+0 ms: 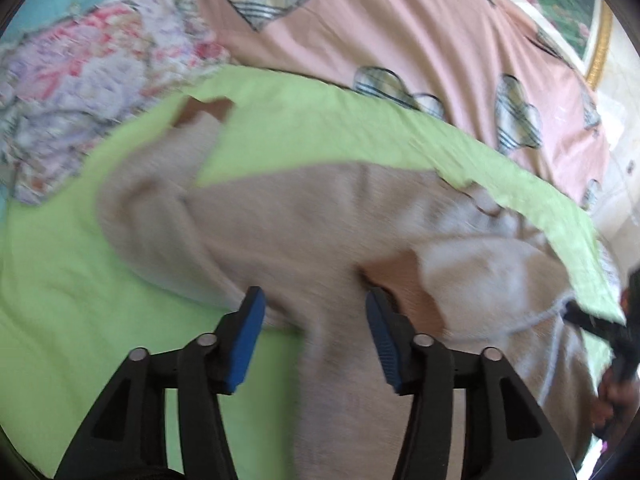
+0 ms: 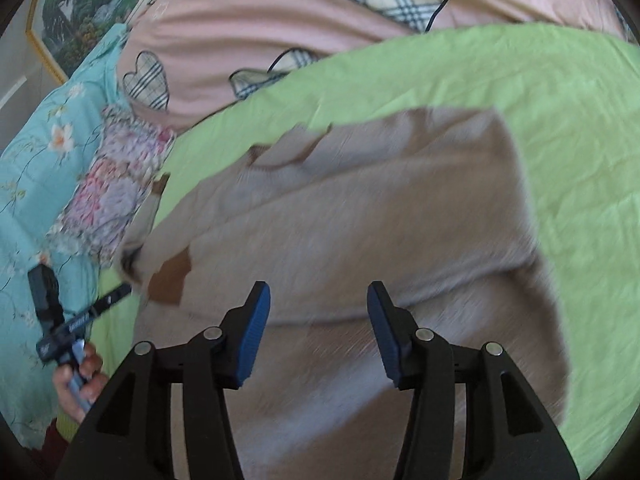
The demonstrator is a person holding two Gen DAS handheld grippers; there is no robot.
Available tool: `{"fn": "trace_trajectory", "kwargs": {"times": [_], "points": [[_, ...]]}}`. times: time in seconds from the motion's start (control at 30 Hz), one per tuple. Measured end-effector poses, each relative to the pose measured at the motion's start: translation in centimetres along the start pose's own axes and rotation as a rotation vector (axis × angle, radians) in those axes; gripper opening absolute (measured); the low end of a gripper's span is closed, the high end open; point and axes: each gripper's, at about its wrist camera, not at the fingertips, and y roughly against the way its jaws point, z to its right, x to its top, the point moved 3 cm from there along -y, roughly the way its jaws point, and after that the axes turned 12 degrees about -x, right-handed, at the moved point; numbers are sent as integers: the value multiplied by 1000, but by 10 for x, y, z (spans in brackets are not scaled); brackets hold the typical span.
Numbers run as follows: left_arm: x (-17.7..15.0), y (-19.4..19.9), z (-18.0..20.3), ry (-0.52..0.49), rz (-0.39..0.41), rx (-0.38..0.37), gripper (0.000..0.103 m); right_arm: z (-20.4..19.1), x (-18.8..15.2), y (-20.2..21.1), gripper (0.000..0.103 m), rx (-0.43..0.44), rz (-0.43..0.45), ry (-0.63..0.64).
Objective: Fold small clothes
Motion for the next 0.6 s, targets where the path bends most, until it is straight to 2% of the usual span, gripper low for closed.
{"fn": "trace_trajectory", "kwargs": {"times": [0.1,0.17,0.3,0.4,0.47,0.6], "points": [[22,0,-19,1,14,66,58,-8,-16,-1,53,16,-25,-1],[43,-7,-34,-8,16,118,70,-12,-24,0,55,33,-37,-9],[83,-34,-63,-11,-9,195,72,-14,-33,4,59,46,-40,-34],[113,-65,-84,4,-49,235,75,-15,-37,6,59,48,-47,-46],[123,-85,-95,9,-75,260,78,-17,-40,7,59,52,-56,-45],[130,-126,-122,32,-152,330,78,-19,-43,7,60,63,-72,-45]]}}
